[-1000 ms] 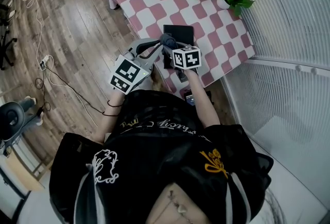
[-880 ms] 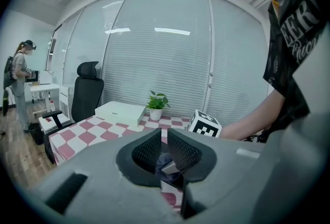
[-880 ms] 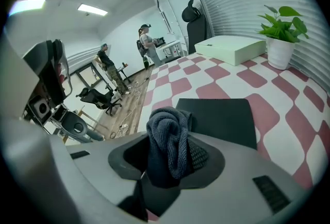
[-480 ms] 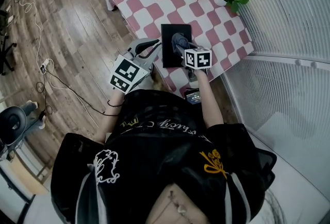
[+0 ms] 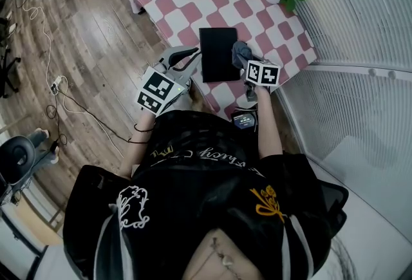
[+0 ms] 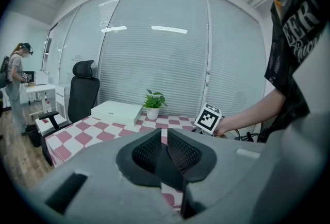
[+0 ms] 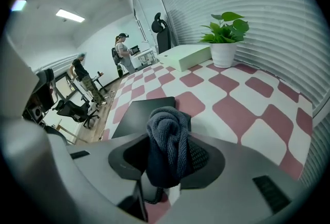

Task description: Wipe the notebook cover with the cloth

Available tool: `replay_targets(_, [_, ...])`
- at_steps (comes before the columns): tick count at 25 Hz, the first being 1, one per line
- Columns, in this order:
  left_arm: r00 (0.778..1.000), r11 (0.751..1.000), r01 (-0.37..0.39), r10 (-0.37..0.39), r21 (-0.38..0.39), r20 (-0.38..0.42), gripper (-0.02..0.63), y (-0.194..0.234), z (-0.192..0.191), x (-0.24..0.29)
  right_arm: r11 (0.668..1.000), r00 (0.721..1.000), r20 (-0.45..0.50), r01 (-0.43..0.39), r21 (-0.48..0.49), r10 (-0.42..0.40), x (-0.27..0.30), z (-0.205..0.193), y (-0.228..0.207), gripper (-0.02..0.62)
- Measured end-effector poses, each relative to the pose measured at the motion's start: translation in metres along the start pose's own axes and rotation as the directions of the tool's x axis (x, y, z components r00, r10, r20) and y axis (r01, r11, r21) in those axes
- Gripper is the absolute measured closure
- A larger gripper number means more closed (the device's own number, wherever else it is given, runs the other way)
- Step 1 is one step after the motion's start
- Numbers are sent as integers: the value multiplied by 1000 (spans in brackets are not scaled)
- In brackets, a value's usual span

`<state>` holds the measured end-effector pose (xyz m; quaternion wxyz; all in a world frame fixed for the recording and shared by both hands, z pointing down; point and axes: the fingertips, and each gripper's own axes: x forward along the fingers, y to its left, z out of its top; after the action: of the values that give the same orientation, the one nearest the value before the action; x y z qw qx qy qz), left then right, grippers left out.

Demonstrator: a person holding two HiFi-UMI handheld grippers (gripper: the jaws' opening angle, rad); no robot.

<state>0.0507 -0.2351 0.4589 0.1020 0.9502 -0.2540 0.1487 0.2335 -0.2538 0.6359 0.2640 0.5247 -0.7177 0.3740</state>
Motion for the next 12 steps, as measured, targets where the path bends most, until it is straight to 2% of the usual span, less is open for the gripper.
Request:
replay_targets(5, [999,999,-32,31,-10,-3,572,8,-2,-6,1000,1000,29,-3,-18,3,-10,8,14,469])
replay_targets(8, [999,998,-52,52,-22,-1,572,13,-3,-11,998,996,66,-51,-32,53,-16,16,41,469])
replay_targets(12, [998,998,-61,61,-23,-2,572,14,-4,-16,984,989,42,-138,-117,144,-15,11,90,468])
